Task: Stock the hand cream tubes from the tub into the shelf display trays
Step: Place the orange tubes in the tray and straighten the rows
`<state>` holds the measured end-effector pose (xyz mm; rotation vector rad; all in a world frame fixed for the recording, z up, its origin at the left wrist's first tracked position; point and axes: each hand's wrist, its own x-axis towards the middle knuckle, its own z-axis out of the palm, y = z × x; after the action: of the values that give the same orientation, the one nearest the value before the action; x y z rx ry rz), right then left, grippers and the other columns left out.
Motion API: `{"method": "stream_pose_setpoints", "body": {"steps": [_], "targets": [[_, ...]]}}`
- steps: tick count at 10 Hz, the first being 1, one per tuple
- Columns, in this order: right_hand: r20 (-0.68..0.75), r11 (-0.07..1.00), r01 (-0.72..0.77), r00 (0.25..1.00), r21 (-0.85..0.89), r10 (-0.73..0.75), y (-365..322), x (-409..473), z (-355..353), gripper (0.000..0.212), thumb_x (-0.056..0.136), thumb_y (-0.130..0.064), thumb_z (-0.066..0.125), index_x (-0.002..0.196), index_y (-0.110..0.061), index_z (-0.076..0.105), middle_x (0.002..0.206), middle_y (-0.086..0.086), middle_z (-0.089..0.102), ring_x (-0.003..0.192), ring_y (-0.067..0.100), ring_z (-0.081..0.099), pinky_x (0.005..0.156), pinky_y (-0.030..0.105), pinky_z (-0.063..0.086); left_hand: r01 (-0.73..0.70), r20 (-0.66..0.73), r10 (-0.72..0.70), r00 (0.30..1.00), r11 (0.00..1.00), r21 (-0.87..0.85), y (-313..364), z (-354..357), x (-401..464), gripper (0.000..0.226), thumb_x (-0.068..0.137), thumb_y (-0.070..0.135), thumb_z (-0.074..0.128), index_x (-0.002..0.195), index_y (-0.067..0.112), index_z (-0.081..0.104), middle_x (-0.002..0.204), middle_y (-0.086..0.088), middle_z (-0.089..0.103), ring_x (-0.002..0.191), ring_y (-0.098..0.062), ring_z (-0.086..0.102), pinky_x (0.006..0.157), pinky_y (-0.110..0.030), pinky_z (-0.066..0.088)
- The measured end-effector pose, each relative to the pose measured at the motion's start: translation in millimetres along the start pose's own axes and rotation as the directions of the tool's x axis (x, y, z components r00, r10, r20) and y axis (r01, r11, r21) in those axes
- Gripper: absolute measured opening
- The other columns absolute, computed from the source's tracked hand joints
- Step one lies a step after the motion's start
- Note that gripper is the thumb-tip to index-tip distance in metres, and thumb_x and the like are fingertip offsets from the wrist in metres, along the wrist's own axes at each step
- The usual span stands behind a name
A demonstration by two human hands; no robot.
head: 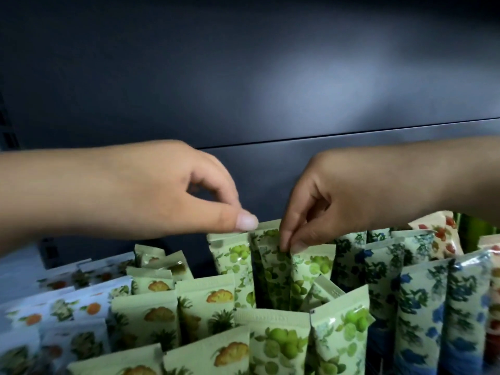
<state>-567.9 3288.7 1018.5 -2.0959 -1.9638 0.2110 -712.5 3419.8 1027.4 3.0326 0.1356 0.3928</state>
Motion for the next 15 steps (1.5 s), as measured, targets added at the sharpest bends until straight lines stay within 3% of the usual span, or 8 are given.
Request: {"method": "stream_pose_setpoints", "body": {"steps": [3, 6, 7, 10, 11, 12, 13, 15], "targets": [[-0.066, 1.0, 0.018, 0.998, 0.001, -0.018, -7.5, -5.0, 6.6, 0.012, 0.068, -0.024, 0.071, 0.074, -0.034, 0.07, 0.074, -0.02, 0.068, 0.059, -0.007, 0.059, 0.059, 0.008, 0.045, 0.055, 0.235, -0.074, 0.969, 0.995, 0.086, 2.8, 9.3, -26.0, 0.069, 0.02, 0.096, 0.033, 0.081, 0.069, 0.049, 0.107, 0.05, 0.039, 0.093, 0.016, 0.051, 0.079, -0.015, 0.045], [-0.134, 0.999, 0.004, 0.991, 0.044, 0.002, -11.2, -7.3, 9.0, 0.015, 0.066, -0.024, 0.072, 0.072, -0.037, 0.069, 0.073, -0.025, 0.069, 0.067, -0.007, 0.064, 0.071, 0.012, 0.049, 0.059, 0.125, -0.056, 0.991, 0.998, -0.016, 13.0, 2.6, -23.9, 0.048, 0.04, 0.079, 0.038, 0.082, 0.066, 0.056, 0.089, 0.022, 0.067, 0.088, -0.007, 0.064, 0.086, -0.038, 0.051], [-0.163, 0.997, 0.025, 0.987, 0.069, -0.014, -17.6, -7.7, 4.3, 0.015, 0.067, -0.02, 0.073, 0.07, -0.034, 0.069, 0.072, -0.024, 0.069, 0.063, -0.009, 0.062, 0.064, 0.005, 0.047, 0.096, 0.126, -0.093, 0.988, 0.995, -0.018, 22.6, -2.2, -22.1, 0.048, 0.039, 0.08, 0.039, 0.082, 0.066, 0.056, 0.088, 0.033, 0.064, 0.085, 0.006, 0.062, 0.085, -0.029, 0.051], [-0.296, 0.98, 0.189, 0.941, 0.055, -0.164, -40.5, -1.4, -3.7, 0.013, 0.054, -0.026, 0.065, 0.065, -0.03, 0.069, 0.077, -0.019, 0.069, 0.07, 0.005, 0.064, 0.071, 0.018, 0.049, 0.235, 0.028, -0.233, 0.972, 0.962, -0.138, 24.3, 8.7, -13.8, 0.072, 0.023, 0.073, 0.053, 0.074, 0.024, 0.069, 0.053, 0.0, 0.061, 0.047, -0.012, 0.052, 0.053, -0.027, 0.047], [-0.338, 0.974, 0.209, 0.926, 0.09, -0.168, -41.2, -4.3, -4.0, 0.016, 0.052, -0.027, 0.063, 0.068, -0.027, 0.068, 0.08, -0.015, 0.07, 0.071, 0.01, 0.066, 0.071, 0.022, 0.053, 0.263, 0.006, -0.268, 0.963, 0.941, -0.213, 23.6, 5.9, -10.9, 0.064, 0.022, 0.069, 0.055, 0.071, 0.031, 0.072, 0.062, 0.001, 0.068, 0.059, -0.016, 0.061, 0.068, -0.032, 0.051], [-0.335, 0.991, 0.135, 0.933, -0.006, -0.129, -35.7, -15.1, -11.7, 0.024, 0.049, -0.041, 0.065, 0.072, -0.037, 0.068, 0.071, -0.017, 0.069, 0.06, 0.006, 0.064, 0.062, 0.013, 0.049, 0.259, 0.01, -0.264, 0.965, 0.939, -0.225, 19.1, 4.8, -12.4, 0.047, 0.023, 0.064, 0.054, 0.066, 0.049, 0.069, 0.057, 0.026, 0.064, 0.057, 0.008, 0.06, 0.063, -0.013, 0.045], [-0.047, 0.993, -0.079, 0.996, -0.082, 0.075, -35.2, -24.2, -8.2, 0.046, 0.038, -0.065, 0.049, 0.083, -0.057, 0.057, 0.064, -0.022, 0.067, 0.054, -0.003, 0.061, 0.055, 0.009, 0.047, 0.236, 0.05, -0.23, 0.972, 0.946, -0.221, 20.7, 8.1, -16.3, 0.042, 0.027, 0.061, 0.054, 0.068, 0.059, 0.062, 0.06, 0.029, 0.065, 0.061, 0.012, 0.061, 0.065, -0.013, 0.048], [0.227, 0.961, -0.273, 0.94, 0.052, 0.255, -29.9, -19.9, 9.0, 0.021, 0.059, -0.045, 0.061, 0.073, -0.031, 0.067, 0.057, -0.012, 0.063, 0.046, -0.003, 0.056, 0.05, 0.016, 0.048, 0.248, 0.075, -0.237, 0.969, 0.94, -0.234, 18.6, 14.0, -17.2, 0.043, 0.028, 0.061, 0.052, 0.069, 0.058, 0.06, 0.058, 0.027, 0.065, 0.055, 0.009, 0.061, 0.069, -0.019, 0.051]]}}
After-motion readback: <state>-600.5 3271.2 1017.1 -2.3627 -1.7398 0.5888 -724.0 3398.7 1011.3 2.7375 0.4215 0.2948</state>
